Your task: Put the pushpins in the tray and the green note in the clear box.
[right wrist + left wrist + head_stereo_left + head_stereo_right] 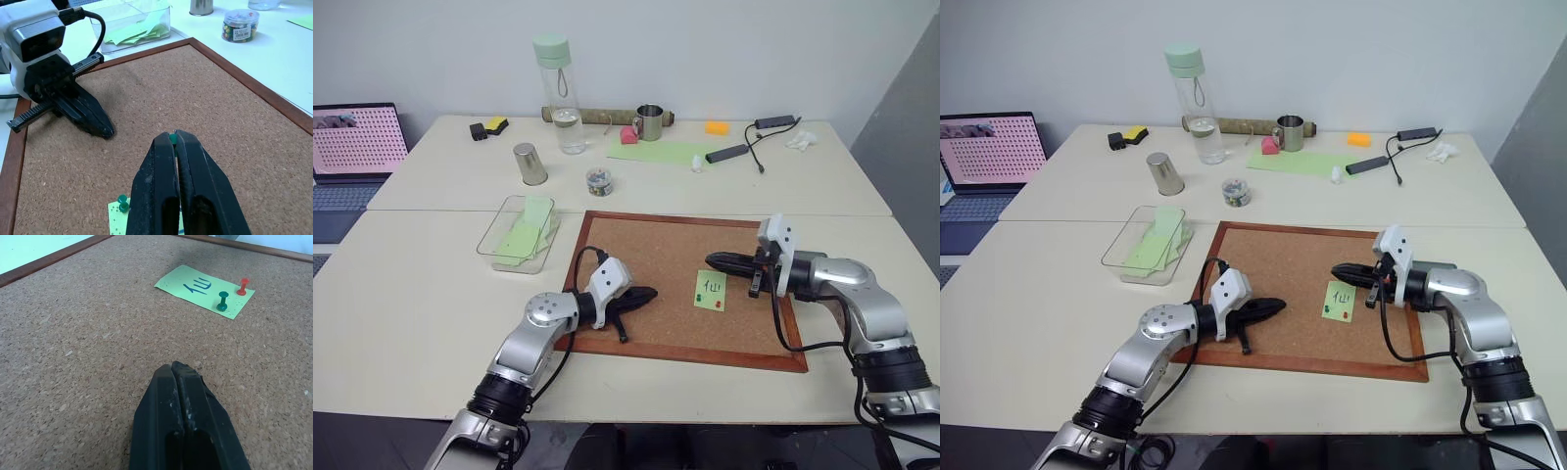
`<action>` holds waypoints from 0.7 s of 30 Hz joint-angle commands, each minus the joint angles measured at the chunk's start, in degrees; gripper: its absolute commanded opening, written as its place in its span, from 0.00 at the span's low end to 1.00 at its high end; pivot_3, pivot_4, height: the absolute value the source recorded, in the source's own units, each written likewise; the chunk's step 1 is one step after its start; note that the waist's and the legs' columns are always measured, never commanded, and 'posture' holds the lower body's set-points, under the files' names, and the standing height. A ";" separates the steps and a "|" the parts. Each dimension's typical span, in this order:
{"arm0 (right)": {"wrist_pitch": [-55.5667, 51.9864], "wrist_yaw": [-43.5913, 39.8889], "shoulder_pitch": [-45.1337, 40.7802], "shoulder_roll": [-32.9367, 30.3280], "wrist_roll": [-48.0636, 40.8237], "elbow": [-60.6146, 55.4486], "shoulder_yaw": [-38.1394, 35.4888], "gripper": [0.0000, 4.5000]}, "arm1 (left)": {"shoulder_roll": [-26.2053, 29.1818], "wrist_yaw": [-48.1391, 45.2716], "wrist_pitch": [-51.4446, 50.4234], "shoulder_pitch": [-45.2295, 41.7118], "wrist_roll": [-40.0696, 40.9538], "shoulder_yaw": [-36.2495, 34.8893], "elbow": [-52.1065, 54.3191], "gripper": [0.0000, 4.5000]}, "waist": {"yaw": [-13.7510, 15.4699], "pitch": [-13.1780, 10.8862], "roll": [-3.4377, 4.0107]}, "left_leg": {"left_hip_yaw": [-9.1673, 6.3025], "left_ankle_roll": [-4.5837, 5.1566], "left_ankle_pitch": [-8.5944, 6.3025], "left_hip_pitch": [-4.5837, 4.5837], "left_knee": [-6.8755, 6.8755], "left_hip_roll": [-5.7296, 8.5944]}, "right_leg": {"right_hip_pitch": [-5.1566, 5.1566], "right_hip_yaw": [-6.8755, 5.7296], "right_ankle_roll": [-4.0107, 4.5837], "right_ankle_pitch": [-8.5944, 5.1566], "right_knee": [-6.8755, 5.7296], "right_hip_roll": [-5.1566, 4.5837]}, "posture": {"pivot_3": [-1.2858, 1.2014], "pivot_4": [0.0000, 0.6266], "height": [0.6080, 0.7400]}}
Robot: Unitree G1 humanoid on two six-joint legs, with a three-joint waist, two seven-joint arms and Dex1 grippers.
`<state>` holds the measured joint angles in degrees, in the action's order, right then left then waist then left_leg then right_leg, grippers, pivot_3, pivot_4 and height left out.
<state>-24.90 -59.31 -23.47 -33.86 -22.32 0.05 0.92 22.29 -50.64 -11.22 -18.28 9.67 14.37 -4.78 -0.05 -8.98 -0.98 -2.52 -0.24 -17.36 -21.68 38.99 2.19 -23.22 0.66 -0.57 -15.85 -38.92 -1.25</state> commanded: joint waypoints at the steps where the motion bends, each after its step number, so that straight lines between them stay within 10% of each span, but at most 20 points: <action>1: -2.86 2.67 0.43 -3.06 -2.73 -4.01 -6.14 0.01 | -0.27 -0.28 -1.12 1.98 -0.91 1.83 0.40 0.00 | 0.02 0.00 0.00 | 0.00 0.00 0.00 0.00 0.00 0.00 | 0.00 0.01 0.00 0.00 0.00 0.00 | 0.52 0.24 1.00; 15: -2.17 18.24 7.27 -9.97 8.67 5.60 -12.27 0.01 | -0.58 -0.42 -0.25 2.75 -1.76 2.34 1.02 0.00 | 0.16 0.11 0.14 | 0.07 0.01 0.00 0.03 -0.01 0.01 | 0.04 0.04 0.00 0.00 -0.02 -0.01 | 0.52 0.24 1.00; 21: -1.87 21.31 5.68 -9.17 9.77 9.83 -12.85 0.28 | -0.59 -0.39 0.24 2.89 -2.24 2.78 0.83 0.00 | 0.08 0.13 0.16 | 0.08 0.01 0.00 0.03 -0.01 0.02 | 0.06 0.05 0.00 0.00 -0.02 -0.01 | 0.52 0.24 1.00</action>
<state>-27.62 -39.13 -16.38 -42.80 -12.48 10.38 -9.98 21.98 -50.63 -10.58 -16.75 8.54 15.13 -3.27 0.03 -8.86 -0.82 -2.42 -0.23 -17.36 -21.64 38.98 2.20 -23.16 0.72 -0.57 -15.85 -38.94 -1.25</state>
